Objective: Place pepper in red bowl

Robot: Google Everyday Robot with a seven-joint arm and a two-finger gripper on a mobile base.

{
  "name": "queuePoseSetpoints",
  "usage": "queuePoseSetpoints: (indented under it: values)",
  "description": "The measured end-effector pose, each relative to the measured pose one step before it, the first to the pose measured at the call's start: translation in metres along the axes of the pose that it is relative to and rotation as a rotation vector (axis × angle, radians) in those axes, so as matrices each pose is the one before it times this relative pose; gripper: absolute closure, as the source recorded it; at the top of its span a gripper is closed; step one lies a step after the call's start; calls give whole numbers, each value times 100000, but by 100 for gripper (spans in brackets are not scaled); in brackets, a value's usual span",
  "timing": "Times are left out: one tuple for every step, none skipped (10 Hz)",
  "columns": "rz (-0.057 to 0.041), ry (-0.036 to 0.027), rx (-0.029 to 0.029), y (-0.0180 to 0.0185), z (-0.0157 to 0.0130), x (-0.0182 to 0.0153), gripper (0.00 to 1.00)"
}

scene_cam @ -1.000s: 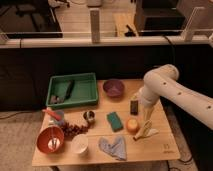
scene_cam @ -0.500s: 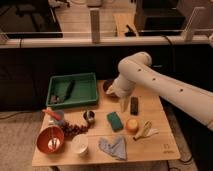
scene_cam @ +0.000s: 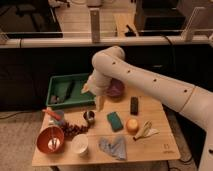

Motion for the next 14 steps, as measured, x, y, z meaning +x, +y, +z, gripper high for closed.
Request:
queuePoseSetpoints:
  values:
    - [2275, -212, 257, -1030, 507, -1837, 20]
    - [5343, 1201, 229, -1117, 556, -1690, 20]
    - [10963, 817, 196, -1094, 735, -1369, 20]
    - [7827, -739, 86, -648, 474, -790, 20]
    - [6575, -2894, -412, -768, 718, -1100, 20]
    - [2978, -6882, -1769, -740, 1073, -1456, 20]
    - [-1389, -8210, -1974, -445, 741, -700, 20]
    - [-2698, -8866, -2434, -264, 821, -424, 20]
    - [-3942, -12390, -2799, -303, 1187, -645, 20]
    - [-2036, -4212, -648, -83, 621, -360, 20]
    - [-1068, -1147, 209, -148, 454, -56, 20]
    - [-1456, 713, -18, -241, 840, -208, 20]
    - [255, 1230, -458, -171, 897, 99, 20]
    - [1269, 1010, -743, -140, 961, 513, 20]
